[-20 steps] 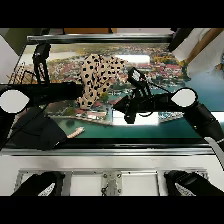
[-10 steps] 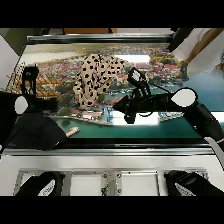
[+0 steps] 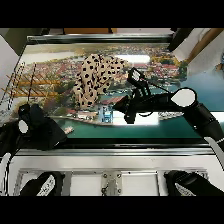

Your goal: Fold the clothes and pants, and hang the long-sleeved shirts on hangers.

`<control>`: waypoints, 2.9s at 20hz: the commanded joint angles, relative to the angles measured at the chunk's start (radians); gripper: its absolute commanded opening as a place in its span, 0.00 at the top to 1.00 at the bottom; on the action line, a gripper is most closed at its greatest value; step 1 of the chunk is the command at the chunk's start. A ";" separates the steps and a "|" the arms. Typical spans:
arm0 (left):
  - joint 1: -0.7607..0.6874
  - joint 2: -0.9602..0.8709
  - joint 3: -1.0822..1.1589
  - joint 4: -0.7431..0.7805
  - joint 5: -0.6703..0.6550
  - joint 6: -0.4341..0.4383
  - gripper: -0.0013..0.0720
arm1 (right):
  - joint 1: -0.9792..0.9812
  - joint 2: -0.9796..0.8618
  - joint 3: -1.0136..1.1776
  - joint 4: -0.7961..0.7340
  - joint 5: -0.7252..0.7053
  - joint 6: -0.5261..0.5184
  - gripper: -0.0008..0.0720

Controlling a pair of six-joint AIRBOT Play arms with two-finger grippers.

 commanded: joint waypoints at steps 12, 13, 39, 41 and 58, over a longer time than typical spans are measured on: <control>-0.311 0.065 0.380 -0.151 -0.058 0.113 0.97 | -0.021 0.017 0.002 0.161 0.045 0.048 0.96; -0.396 0.077 0.463 -0.161 -0.057 0.115 0.97 | -0.048 0.038 0.008 0.101 -0.023 0.112 0.96; -0.538 -0.422 0.658 -0.288 -0.177 0.106 0.97 | -0.269 -0.242 -0.002 -0.341 0.008 0.576 0.10; -0.519 -0.422 0.657 -0.288 -0.181 0.107 0.97 | -0.198 -0.342 -0.001 -0.336 -0.079 0.549 0.11; -0.515 -0.421 0.658 -0.287 -0.182 0.122 0.97 | -0.052 -0.658 0.276 -0.267 -0.165 0.233 0.68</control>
